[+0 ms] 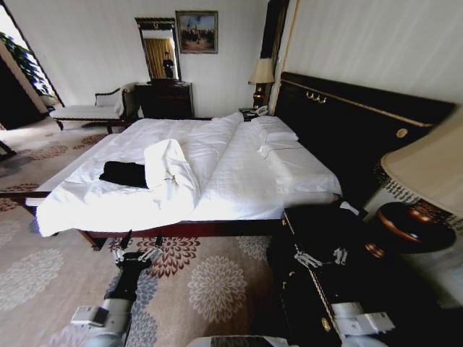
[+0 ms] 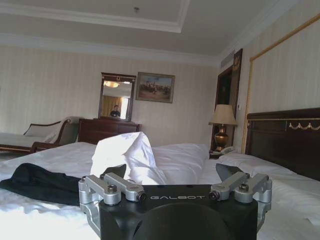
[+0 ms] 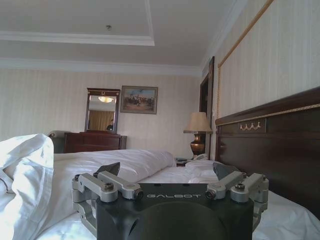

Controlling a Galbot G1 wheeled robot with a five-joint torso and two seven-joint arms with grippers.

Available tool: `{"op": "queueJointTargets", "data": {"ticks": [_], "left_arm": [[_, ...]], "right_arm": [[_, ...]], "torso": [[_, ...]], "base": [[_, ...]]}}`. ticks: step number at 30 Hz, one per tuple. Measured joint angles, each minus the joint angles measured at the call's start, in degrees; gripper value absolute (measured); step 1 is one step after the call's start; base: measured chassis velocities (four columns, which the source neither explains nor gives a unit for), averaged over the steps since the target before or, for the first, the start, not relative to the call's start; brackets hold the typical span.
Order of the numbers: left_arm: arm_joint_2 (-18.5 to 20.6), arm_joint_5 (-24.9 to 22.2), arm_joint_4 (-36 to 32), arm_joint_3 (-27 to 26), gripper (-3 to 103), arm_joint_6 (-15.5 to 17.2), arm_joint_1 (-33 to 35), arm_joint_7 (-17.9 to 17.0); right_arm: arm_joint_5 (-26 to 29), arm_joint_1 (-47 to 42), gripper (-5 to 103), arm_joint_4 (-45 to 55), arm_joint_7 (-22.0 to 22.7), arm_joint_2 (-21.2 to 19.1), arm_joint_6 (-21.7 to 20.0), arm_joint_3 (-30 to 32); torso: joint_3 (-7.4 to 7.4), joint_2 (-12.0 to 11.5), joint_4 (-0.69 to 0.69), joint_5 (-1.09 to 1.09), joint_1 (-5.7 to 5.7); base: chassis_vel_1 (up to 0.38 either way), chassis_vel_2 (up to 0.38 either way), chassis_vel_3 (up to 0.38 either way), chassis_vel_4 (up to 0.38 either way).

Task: Fold the clothes on the bed.

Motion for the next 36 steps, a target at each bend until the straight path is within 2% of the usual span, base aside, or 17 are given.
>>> {"op": "queueJointTargets", "data": {"ticks": [20, 36], "left_arm": [[0.0, 0.2, -0.4, 0.4, 100, -0.5, 0.3, 0.1], [-0.1, 0.6, 0.8, 0.7, 100, -1.1, 0.2, 0.0]], "right_arm": [[-0.6, -0.3, 100, -0.1, -0.3, 1.1, 1.0, 0.1], [-1.6, -0.2, 100, -1.0, -0.6, 2.2, 1.6, 0.1]], "torso": [[0.00, 0.0, 0.00, 0.01, -0.01], [0.00, 0.0, 0.00, -0.01, -0.01]], "base": [[-0.160, 0.167, 0.167, -0.173], [-0.222, 0.217, 0.230, -0.213]]}}
